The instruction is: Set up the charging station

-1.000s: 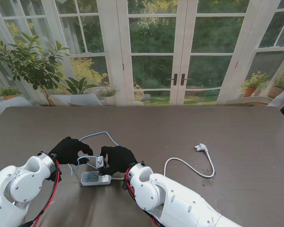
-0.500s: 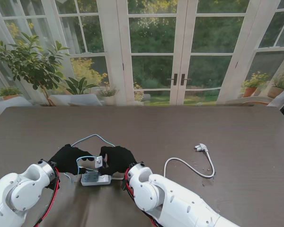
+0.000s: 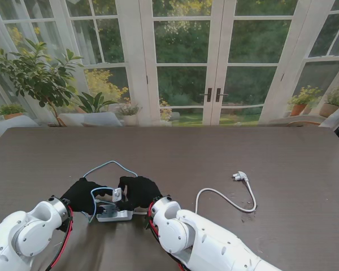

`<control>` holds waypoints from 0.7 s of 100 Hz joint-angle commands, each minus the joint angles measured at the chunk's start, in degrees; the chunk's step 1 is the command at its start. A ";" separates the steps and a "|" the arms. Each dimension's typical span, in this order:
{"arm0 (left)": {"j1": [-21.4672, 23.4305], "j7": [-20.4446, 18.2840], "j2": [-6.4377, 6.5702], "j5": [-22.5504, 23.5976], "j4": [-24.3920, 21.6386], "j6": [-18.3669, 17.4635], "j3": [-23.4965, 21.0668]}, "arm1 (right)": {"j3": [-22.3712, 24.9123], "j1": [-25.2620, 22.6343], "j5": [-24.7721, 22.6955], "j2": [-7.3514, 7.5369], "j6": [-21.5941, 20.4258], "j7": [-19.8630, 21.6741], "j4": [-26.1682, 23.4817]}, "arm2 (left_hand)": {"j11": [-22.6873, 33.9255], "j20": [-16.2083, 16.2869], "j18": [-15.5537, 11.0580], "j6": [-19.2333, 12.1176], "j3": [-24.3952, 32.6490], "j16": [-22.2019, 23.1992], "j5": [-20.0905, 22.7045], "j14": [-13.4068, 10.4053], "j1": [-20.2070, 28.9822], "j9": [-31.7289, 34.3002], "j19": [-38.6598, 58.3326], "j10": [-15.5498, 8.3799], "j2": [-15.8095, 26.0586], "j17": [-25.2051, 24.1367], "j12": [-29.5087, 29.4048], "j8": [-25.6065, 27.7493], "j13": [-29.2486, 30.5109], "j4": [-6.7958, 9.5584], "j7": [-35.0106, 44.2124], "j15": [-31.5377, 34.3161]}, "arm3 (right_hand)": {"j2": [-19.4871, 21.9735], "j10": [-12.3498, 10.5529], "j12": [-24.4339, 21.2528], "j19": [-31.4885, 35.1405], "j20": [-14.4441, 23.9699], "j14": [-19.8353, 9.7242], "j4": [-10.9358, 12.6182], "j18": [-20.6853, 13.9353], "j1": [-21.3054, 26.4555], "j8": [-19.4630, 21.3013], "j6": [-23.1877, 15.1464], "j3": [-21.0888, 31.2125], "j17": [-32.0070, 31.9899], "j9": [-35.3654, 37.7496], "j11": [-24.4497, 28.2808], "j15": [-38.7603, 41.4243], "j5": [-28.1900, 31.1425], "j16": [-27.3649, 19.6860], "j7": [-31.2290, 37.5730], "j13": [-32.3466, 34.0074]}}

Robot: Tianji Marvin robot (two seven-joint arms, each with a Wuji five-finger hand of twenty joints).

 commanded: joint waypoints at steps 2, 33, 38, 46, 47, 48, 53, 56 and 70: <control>0.52 -1.03 -0.13 0.40 0.25 0.08 0.10 | -0.37 -0.33 0.19 -0.54 -0.49 0.70 0.42 | 0.47 0.35 -1.20 0.02 0.56 0.55 -1.01 -0.80 -1.76 -1.69 -1.30 -0.09 -3.56 -1.43 0.65 -0.34 -0.71 -1.36 -0.23 0.21 | 6.23 1.47 0.32 0.77 0.84 -2.68 2.84 -1.76 7.81 6.07 -12.36 11.20 1.36 3.39 -0.46 1.03 9.86 -21.26 9.32 1.23; 1.85 0.11 -0.06 2.77 0.27 0.22 -0.72 | -0.74 -0.26 0.63 -1.44 -1.49 -0.48 2.26 | 1.07 0.70 -0.92 0.35 0.30 0.79 0.56 -0.70 -1.62 -1.79 -1.54 0.26 -3.13 -1.46 1.40 1.15 -0.42 -1.32 2.10 0.62 | 5.78 1.40 -0.23 0.39 0.71 -2.42 2.84 -1.40 7.69 5.51 -12.22 11.60 1.23 3.54 -0.73 0.52 9.93 -21.46 9.66 1.17; 1.77 0.74 -0.09 3.02 0.71 0.34 -0.48 | -0.77 -0.21 0.68 -1.65 -1.63 -0.84 2.56 | 1.27 0.79 -0.90 0.44 0.29 0.89 0.60 -0.62 -1.48 -1.64 -1.44 0.30 -3.00 -1.28 1.58 1.44 -0.20 -1.28 2.36 0.83 | 5.64 1.40 -0.33 0.29 0.68 -2.29 2.81 -1.31 7.61 5.44 -12.10 11.64 1.10 3.57 -0.77 0.39 9.99 -21.51 9.76 1.17; 1.49 1.83 -0.20 2.96 1.55 0.56 0.07 | -0.87 -0.05 0.74 -2.00 -1.82 -1.39 3.14 | 1.66 0.97 -0.76 0.69 0.30 1.07 0.55 -0.44 -1.26 -1.29 -1.16 0.51 -2.78 -1.00 1.91 1.74 0.31 -1.20 2.53 1.25 | 5.50 1.35 -0.58 -0.03 0.58 -2.09 2.77 -1.11 7.53 5.28 -11.97 11.84 0.84 3.51 -0.91 -0.02 9.96 -21.68 9.96 1.12; 1.44 2.01 -0.23 2.89 1.66 0.59 0.15 | -0.89 -0.04 0.73 -2.04 -1.85 -1.46 3.22 | 1.70 0.99 -0.72 0.74 0.28 1.10 0.52 -0.41 -1.25 -1.29 -1.12 0.56 -2.69 -0.98 1.96 1.78 0.37 -1.19 2.54 1.31 | 5.48 1.32 -0.61 -0.09 0.55 -2.08 2.77 -1.08 7.53 5.28 -11.99 11.87 0.79 3.51 -0.92 -0.07 9.97 -21.70 10.02 1.13; 1.41 2.16 -0.25 2.83 1.75 0.62 0.22 | -0.90 -0.02 0.73 -2.08 -1.88 -1.53 3.29 | 1.72 1.02 -0.70 0.77 0.26 1.13 0.57 -0.45 -1.24 -1.30 -1.08 0.59 -2.61 -0.95 1.99 1.82 0.44 -1.18 2.58 1.38 | 5.47 1.30 -0.64 -0.13 0.54 -2.08 2.76 -1.06 7.49 5.28 -12.01 11.88 0.76 3.53 -0.93 -0.10 9.98 -21.72 10.06 1.14; 1.32 2.65 -0.33 2.66 1.98 0.75 0.42 | -0.92 0.01 0.74 -2.28 -2.01 -1.91 3.65 | 1.88 1.14 -0.66 0.74 0.00 1.25 0.74 -0.39 -1.16 -1.22 -0.84 0.66 -2.17 -0.89 2.19 2.06 0.51 -1.14 2.77 1.62 | 5.32 1.33 -0.95 -0.42 0.39 -1.78 2.72 -0.59 7.44 5.02 -11.96 12.17 0.79 3.66 -0.99 -0.45 10.01 -21.85 10.28 1.15; 1.37 2.77 -0.35 2.62 1.94 0.84 0.46 | -0.90 -0.03 0.83 -2.40 -2.08 -2.12 3.84 | 2.03 1.20 -0.66 0.65 -0.09 1.31 0.97 -0.38 -1.12 -1.03 -0.70 0.67 -2.04 -0.79 2.31 2.19 0.64 -1.11 2.94 1.75 | 5.18 1.37 -1.09 -0.55 0.32 -1.64 2.68 -0.21 7.43 4.85 -11.90 12.30 0.76 3.69 -0.99 -0.60 10.04 -21.90 10.44 1.15; 1.73 3.45 -0.45 2.73 1.86 1.13 0.51 | -0.87 -0.11 1.32 -3.00 -2.72 -3.07 5.18 | 2.57 1.37 -0.51 0.45 -0.45 1.56 2.23 -0.20 -0.85 -0.80 -0.20 0.87 -1.41 -0.71 3.00 3.46 0.87 -0.93 4.54 2.27 | 4.68 1.21 -2.15 -1.79 -0.49 -0.79 2.46 3.77 7.04 3.82 -11.72 13.05 0.12 4.11 -1.13 -1.17 10.13 -22.06 11.18 1.08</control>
